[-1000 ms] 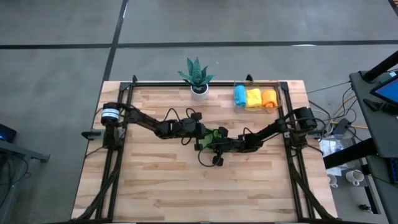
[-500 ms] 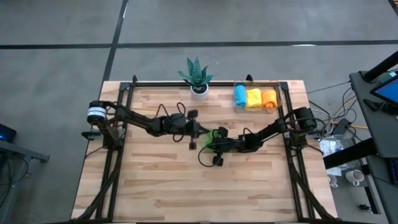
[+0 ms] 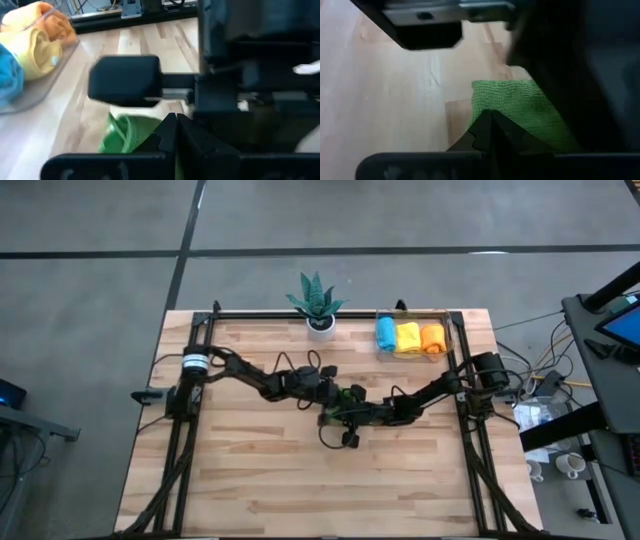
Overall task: Roll microfiber towels into tight, uniform cylinder then place into a basket
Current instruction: Roll the green microfiber cloth
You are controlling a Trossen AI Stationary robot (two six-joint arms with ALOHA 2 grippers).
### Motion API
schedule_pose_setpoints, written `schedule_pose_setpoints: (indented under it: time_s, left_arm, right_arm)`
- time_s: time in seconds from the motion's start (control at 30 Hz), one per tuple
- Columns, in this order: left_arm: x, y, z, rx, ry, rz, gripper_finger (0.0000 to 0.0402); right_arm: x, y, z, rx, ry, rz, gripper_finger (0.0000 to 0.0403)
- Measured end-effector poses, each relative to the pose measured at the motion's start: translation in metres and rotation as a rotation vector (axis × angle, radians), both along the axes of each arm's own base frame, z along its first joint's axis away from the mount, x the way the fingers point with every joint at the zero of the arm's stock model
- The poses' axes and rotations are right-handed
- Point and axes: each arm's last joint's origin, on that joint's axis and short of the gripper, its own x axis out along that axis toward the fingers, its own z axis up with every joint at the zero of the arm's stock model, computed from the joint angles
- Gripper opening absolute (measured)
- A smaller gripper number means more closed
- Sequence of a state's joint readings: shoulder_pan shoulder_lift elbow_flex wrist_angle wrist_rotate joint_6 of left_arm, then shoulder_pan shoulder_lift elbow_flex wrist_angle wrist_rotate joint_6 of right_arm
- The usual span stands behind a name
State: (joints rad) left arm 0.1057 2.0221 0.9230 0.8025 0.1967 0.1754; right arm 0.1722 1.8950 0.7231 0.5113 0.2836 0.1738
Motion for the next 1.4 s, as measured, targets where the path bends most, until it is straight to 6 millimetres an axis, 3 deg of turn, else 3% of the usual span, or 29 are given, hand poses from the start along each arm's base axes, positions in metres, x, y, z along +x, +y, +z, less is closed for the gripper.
schedule_pose_setpoints:
  time_s: [0.2, 0.63, 0.87, 1.4]
  left_arm:
    - [0.013, 0.007, -0.002, 0.025, -0.017, 0.013, 0.0]
    - [-0.005, 0.037, -0.025, 0.003, 0.121, 0.112, 0.0]
    - [-0.003, 0.041, -0.039, 0.011, 0.107, 0.139, 0.0]
    - [-0.004, 0.044, -0.04, 0.021, 0.106, 0.168, 0.0]
  right_arm:
    - [0.0, 0.0, 0.0, 0.001, -0.001, 0.001, 0.0008]
    - [0.0, 0.0, 0.0, 0.0, -0.002, -0.002, 0.0008]
    - [-0.001, 0.0, -0.001, 0.025, 0.005, 0.002, 0.0008]
    - [-0.003, 0.008, -0.001, 0.049, 0.01, 0.042, 0.0008]
